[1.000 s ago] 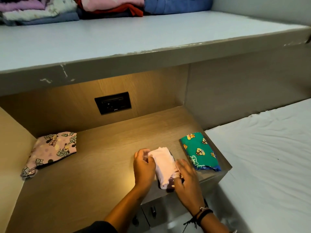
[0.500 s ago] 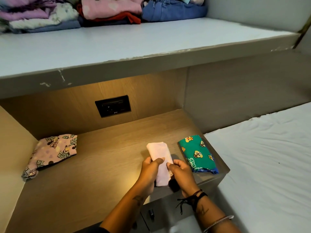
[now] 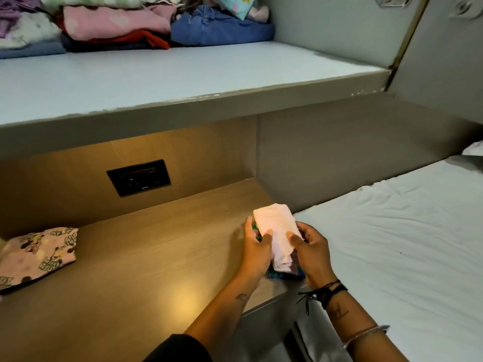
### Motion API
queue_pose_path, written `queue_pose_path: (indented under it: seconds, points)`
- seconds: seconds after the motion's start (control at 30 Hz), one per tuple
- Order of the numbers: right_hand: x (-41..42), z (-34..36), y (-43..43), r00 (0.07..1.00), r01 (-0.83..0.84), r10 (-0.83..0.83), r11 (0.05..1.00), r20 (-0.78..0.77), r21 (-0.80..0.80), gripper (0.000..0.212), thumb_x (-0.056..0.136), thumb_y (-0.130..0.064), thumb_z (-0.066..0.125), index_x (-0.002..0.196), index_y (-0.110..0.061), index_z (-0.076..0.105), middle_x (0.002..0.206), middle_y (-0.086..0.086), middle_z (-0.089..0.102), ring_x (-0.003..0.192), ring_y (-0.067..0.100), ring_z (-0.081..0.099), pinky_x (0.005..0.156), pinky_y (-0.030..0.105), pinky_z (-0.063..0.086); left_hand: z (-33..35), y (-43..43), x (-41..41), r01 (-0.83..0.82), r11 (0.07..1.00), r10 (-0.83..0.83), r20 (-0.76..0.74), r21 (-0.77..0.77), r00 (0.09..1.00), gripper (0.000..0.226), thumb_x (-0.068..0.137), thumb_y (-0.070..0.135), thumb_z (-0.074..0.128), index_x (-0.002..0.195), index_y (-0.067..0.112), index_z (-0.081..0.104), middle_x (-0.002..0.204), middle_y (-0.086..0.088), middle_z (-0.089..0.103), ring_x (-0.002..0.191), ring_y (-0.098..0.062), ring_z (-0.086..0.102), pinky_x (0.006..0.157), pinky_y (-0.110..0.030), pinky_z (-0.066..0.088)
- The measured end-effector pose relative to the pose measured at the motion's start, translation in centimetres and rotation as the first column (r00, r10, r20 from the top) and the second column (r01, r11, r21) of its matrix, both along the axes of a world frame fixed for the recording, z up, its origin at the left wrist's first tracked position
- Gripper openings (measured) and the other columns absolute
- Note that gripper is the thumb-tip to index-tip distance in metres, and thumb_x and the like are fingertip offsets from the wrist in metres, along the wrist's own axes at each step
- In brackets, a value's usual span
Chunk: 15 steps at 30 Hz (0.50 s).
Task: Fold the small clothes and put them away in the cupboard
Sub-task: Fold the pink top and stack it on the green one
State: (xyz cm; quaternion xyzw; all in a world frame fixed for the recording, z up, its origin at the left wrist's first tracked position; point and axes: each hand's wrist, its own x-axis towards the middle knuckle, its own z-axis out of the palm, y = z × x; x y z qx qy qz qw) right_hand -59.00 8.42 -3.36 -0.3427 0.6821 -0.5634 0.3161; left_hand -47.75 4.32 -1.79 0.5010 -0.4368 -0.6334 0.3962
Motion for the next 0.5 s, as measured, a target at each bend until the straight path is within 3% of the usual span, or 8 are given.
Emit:
queue_pose_path:
  seconds: [0.07, 0.1, 0.17, 0.23, 0.3, 0.33, 0.43, 0.5]
  points:
    - [-1.6, -1.7, -0.6, 0.994, -0.034, 0.043, 0.996, -0.1, 0.084, 0.028, 0.092, -0.013, 0.06, 0.121, -0.011, 0.059, 0.117, 0.006, 0.065, 0.105, 0.027, 0.062, 0.083, 0.029, 0.051, -1.3, 0.0, -1.2, 0.082, 0.992, -0.062, 0.208, -0.091, 0.976, 0.072, 0.097, 0.011, 0.055, 0.154, 0.023, 0.013, 0.155, -0.01, 0.033, 0.136, -0.03, 0.041, 0.108, -0.045, 0.043]
    - [-2.2, -2.7, -0.8, 0.983, -0.051, 0.073, 0.99, -0.169, 0.129, 0.03, 0.093, -0.014, 0.059, 0.122, -0.009, 0.058, 0.119, 0.009, 0.064, 0.107, 0.029, 0.061, 0.086, 0.03, 0.05, -2.2, 0.0, -1.3, 0.162, 0.975, -0.088, 0.408, -0.15, 0.909, 0.072, 0.097, 0.016, 0.055, 0.155, 0.023, 0.013, 0.158, -0.009, 0.025, 0.142, -0.028, 0.03, 0.115, -0.041, 0.034]
    - [-2.7, -4.2, -0.9, 0.948, -0.085, 0.138, 0.978, -0.286, 0.19, 0.031, 0.095, -0.023, 0.056, 0.125, -0.011, 0.056, 0.122, 0.009, 0.062, 0.107, 0.026, 0.06, 0.087, 0.026, 0.047, -3.9, -0.1, -1.0, 0.324, 0.909, -0.027, 0.738, -0.263, 0.675, 0.066, 0.098, 0.033, 0.048, 0.155, 0.026, 0.016, 0.164, -0.003, 0.011, 0.15, -0.026, 0.01, 0.12, -0.041, 0.014]
    - [-3.1, -5.2, -0.9, 0.934, -0.14, 0.196, 0.97, -0.299, 0.198, 0.034, 0.099, -0.031, 0.05, 0.129, -0.017, 0.054, 0.123, 0.005, 0.061, 0.101, 0.014, 0.06, 0.084, 0.015, 0.045, -5.0, -0.5, -0.3, 0.465, 0.813, 0.033, 0.824, -0.352, 0.565, 0.056, 0.1, 0.04, 0.037, 0.154, 0.031, 0.021, 0.166, 0.002, 0.004, 0.152, -0.022, 0.001, 0.121, -0.04, 0.0]
    - [-3.3, -5.7, -0.8, 0.934, -0.208, 0.248, 0.963, -0.259, 0.171, 0.025, 0.1, -0.034, 0.047, 0.122, -0.026, 0.054, 0.119, 0.001, 0.064, 0.092, 0.006, 0.062, 0.069, 0.003, 0.045, -5.8, -1.1, 0.2, 0.584, 0.728, 0.014, 0.859, -0.36, 0.512, 0.052, 0.102, 0.041, 0.029, 0.153, 0.031, 0.024, 0.166, 0.004, 0.003, 0.152, -0.016, -0.003, 0.12, -0.038, -0.007]
    - [-3.4, -5.8, -0.8, 0.934, -0.236, 0.268, 0.959, -0.238, 0.154, 0.02, 0.1, -0.034, 0.046, 0.118, -0.031, 0.053, 0.115, -0.004, 0.065, 0.092, 0.005, 0.063, 0.064, 0.002, 0.046, -6.1, -1.3, 0.5, 0.623, 0.703, -0.006, 0.873, -0.343, 0.487, 0.054, 0.102, 0.044, 0.026, 0.154, 0.031, 0.021, 0.166, 0.004, 0.002, 0.152, -0.015, -0.005, 0.12, -0.038, -0.009]
    - [-3.6, -5.6, -1.0, 0.923, -0.307, 0.327, 0.944, -0.202, 0.123, 0.022, 0.099, -0.035, 0.044, 0.121, -0.04, 0.046, 0.111, -0.02, 0.058, 0.098, 0.005, 0.062, 0.067, 0.004, 0.05, -7.0, -1.9, 1.2, 0.645, 0.703, -0.023, 0.896, -0.301, 0.444, 0.064, 0.098, 0.056, 0.019, 0.156, 0.032, 0.004, 0.164, 0.01, -0.009, 0.151, -0.011, -0.012, 0.12, -0.037, -0.012]
    - [-3.6, -5.6, -1.3, 0.911, -0.343, 0.364, 0.93, -0.192, 0.135, 0.03, 0.1, -0.036, 0.042, 0.13, -0.04, 0.041, 0.117, -0.018, 0.056, 0.1, 0.005, 0.061, 0.071, 0.009, 0.052, -7.4, -2.1, 1.5, 0.635, 0.71, -0.009, 0.899, -0.304, 0.439, 0.071, 0.095, 0.063, 0.019, 0.155, 0.032, -0.002, 0.159, 0.015, -0.018, 0.147, -0.008, -0.018, 0.119, -0.036, -0.014]
